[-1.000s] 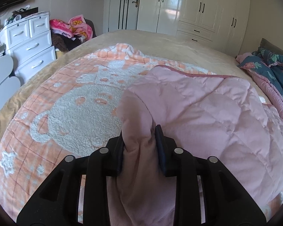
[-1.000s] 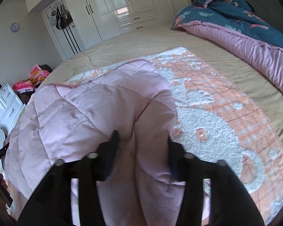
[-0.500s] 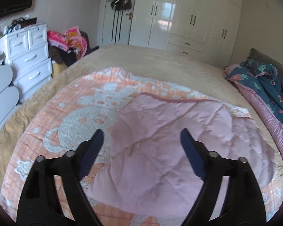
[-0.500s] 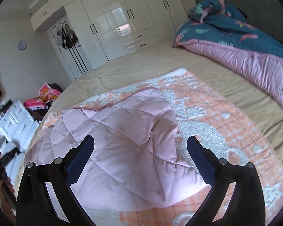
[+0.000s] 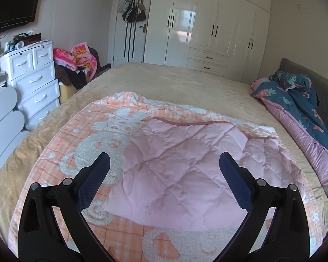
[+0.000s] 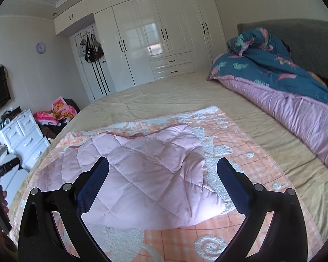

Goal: Fold large clothes
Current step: 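Open both grippers and pull them back from the folded jacket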

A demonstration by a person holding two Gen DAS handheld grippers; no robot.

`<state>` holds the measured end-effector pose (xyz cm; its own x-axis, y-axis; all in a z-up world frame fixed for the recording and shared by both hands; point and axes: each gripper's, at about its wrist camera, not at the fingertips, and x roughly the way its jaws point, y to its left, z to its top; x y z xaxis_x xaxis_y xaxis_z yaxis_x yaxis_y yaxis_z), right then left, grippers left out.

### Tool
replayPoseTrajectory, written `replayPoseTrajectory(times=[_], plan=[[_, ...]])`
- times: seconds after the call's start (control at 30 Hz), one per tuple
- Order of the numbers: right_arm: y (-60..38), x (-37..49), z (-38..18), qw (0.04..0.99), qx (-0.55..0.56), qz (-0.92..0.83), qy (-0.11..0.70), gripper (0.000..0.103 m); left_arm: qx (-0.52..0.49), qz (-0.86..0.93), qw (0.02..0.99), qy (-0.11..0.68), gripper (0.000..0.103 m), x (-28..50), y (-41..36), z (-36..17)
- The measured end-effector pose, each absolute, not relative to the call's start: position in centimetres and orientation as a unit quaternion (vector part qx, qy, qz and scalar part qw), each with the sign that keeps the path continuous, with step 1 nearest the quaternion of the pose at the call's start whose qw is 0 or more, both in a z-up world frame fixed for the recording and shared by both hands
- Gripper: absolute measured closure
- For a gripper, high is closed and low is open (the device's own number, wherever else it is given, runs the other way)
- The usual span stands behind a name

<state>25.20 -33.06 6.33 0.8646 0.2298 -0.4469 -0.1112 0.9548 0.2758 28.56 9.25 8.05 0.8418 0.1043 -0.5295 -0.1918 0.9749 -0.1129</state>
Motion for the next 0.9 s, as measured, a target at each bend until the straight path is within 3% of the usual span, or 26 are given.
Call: replayPoseTrajectory(times=[0.23,0.9], plan=[[-32.8,22.6,6.5,0.963,0.105,0.089,0.23,0.004,-0.071,0.075,0.96,0.261,0.009,26.5,8.1,8.7],[-34.0,19.5,4.5,0.96,0.128,0.073,0.237,0.004,-0.043,0.093,0.942,0.32,0.009,22.0,8.3,3.6]])
